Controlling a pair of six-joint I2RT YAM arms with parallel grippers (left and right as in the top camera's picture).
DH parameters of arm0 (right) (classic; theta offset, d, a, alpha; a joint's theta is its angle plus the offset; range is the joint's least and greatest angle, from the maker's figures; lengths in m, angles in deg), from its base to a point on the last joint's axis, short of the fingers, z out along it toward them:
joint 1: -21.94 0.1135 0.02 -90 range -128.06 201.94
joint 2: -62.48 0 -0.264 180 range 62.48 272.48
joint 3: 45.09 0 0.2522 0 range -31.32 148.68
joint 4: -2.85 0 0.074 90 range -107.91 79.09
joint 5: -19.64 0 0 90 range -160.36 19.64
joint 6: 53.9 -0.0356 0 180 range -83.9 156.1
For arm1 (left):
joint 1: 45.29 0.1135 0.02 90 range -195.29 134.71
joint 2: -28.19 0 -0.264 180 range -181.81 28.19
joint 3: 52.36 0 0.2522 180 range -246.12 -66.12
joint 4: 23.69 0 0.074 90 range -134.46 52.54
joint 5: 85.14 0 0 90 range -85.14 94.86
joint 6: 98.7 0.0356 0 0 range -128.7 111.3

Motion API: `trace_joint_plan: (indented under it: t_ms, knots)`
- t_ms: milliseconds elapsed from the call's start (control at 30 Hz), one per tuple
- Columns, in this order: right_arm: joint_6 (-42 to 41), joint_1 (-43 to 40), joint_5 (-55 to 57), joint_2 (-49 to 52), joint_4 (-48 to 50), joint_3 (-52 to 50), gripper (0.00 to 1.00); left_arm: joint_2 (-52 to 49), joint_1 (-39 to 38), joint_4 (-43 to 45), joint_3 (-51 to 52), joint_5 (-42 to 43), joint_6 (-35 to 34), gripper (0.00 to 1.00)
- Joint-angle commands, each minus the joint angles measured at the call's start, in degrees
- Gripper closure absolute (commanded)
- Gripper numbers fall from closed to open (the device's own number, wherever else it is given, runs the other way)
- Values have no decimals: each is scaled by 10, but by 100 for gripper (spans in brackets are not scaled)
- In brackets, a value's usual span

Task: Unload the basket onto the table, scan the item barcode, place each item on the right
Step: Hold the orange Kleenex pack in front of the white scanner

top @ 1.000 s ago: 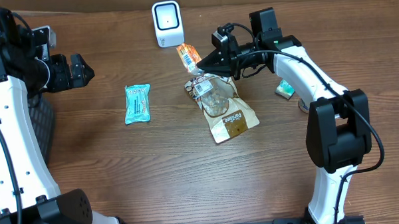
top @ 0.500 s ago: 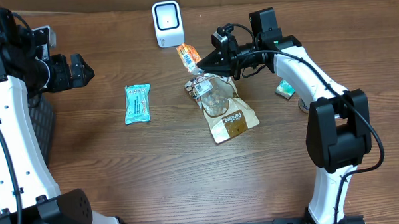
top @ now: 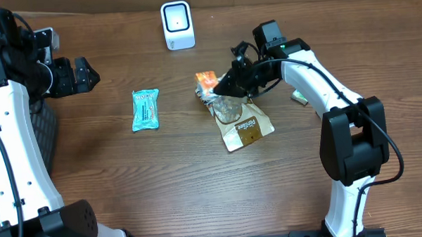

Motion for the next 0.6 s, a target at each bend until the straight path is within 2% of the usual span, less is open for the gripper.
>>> trace_joint_plan:
  t_ms: [0, 133, 267, 367, 433, 567]
  knots:
    - [42, -2, 152, -24, -37, 104, 96, 2, -2, 1, -7, 6, 11, 0]
    - [56, 9, 287, -24, -84, 250, 96, 2, -2, 1, -7, 6, 11, 0]
    - [76, 31, 388, -24, -65, 332, 96, 2, -2, 1, -7, 7, 11, 1]
    - [128, 61, 504, -22, 4, 346, 96, 2, -2, 1, -7, 6, 11, 0]
    - [167, 75, 543, -14, 36, 346, 96, 2, -2, 1, -7, 7, 11, 0]
    - [317, 120, 662, 26, 158, 343, 96, 2, -2, 1, -7, 7, 11, 0]
